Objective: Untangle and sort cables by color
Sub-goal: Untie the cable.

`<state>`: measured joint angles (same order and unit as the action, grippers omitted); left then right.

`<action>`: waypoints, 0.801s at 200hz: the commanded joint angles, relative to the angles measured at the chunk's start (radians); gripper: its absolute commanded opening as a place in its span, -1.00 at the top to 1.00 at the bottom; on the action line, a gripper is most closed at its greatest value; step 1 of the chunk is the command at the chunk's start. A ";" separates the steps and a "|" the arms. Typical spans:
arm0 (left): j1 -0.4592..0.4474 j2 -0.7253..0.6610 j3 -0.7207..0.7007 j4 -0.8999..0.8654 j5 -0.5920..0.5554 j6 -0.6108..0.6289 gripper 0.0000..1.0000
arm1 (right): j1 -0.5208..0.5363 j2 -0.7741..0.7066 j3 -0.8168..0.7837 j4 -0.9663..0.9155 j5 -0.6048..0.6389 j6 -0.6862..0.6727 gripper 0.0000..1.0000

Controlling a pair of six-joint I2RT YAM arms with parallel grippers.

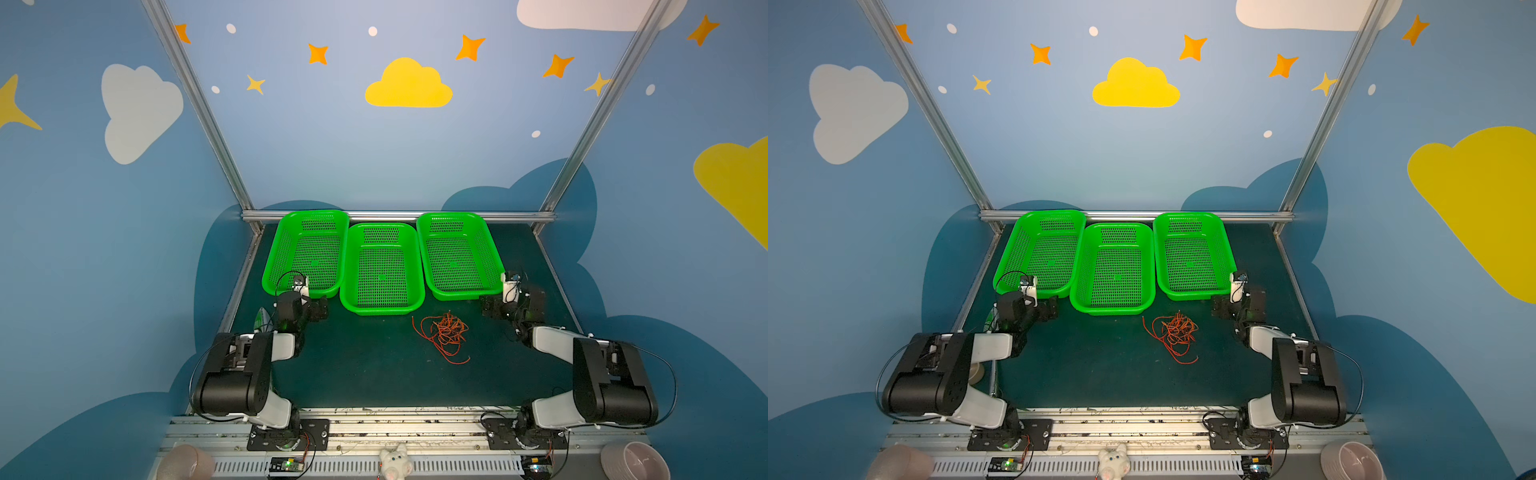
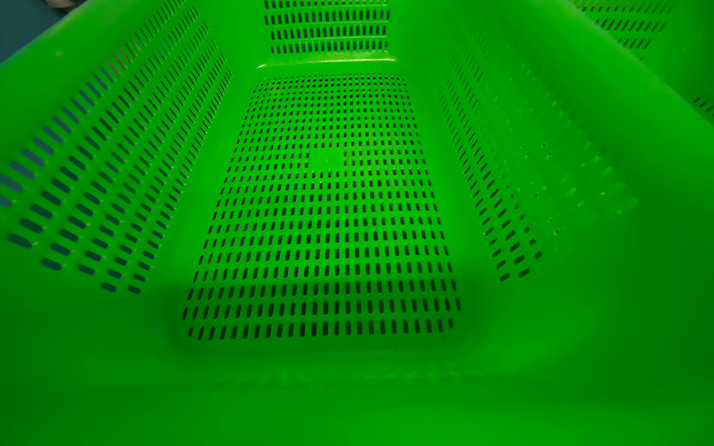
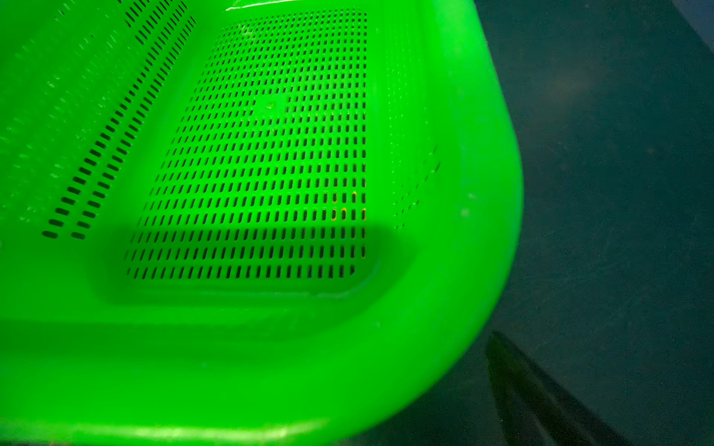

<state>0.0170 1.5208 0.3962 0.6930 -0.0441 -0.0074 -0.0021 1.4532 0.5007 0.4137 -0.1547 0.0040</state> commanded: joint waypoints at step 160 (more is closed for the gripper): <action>-0.007 -0.300 0.038 -0.242 0.085 -0.031 -0.99 | 0.008 -0.115 0.078 -0.136 0.064 0.055 -0.82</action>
<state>0.0151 1.3319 0.3893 0.5766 0.0048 -0.0055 -0.0002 1.4181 0.5076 0.3542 -0.1234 0.0238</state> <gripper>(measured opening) 0.997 0.922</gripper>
